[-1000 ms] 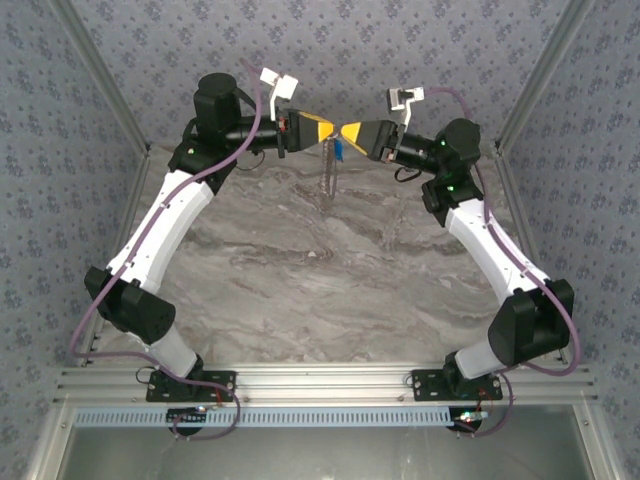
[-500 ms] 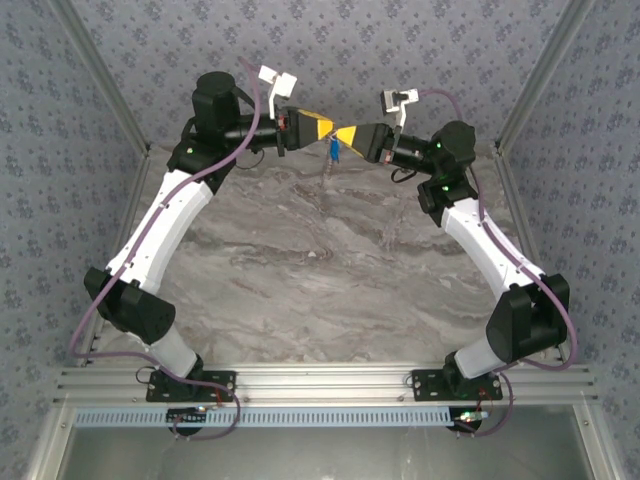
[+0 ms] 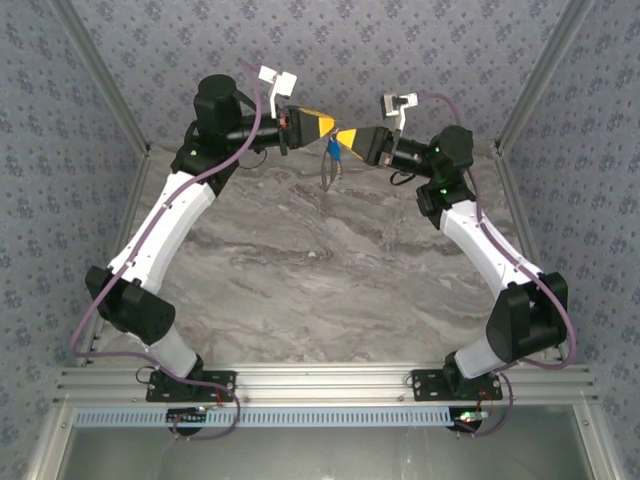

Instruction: Put the keys on the keyring

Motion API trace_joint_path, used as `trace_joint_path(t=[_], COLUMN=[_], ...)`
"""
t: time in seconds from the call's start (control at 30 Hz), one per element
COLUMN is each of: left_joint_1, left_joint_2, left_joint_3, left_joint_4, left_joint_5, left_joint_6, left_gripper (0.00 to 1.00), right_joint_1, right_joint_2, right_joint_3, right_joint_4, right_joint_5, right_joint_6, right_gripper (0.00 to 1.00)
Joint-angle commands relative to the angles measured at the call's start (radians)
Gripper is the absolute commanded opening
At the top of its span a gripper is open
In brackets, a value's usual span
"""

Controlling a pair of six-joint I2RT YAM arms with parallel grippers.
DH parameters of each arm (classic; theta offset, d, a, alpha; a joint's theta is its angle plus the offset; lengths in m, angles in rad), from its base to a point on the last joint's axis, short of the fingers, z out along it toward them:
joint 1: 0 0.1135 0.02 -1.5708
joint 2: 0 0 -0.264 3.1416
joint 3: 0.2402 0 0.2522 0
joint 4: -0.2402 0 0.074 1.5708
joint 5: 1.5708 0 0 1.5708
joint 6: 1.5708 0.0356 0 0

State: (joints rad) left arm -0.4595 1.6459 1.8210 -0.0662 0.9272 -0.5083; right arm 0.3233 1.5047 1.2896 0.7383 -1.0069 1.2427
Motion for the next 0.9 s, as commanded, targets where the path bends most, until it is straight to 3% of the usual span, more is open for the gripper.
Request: trace_joint_path(t=[0.0,0.57,0.87], left_joint_1=[0.007,-0.002,0.005], left_joint_2=[-0.047,-0.076,-0.102], left_joint_3=[-0.003,-0.093,-0.129], left_joint_4=[0.137,0.184,0.123], left_joint_5=[-0.042,-0.059,-0.095], left_joint_6=[-0.036,-0.059,0.006], left_gripper=[0.00,0.00,0.00], right_joint_1=[0.002,0.044,0.016], right_joint_2=[0.018,0.096,0.071], right_joint_3=[-0.019,0.076,0.042], right_joint_4=[0.031,0.113,0.179], right_joint_5=[-0.027,0.003,0.021], right_joint_6=[0.017,0.094,0.165], right_gripper=[0.00,0.00,0.00])
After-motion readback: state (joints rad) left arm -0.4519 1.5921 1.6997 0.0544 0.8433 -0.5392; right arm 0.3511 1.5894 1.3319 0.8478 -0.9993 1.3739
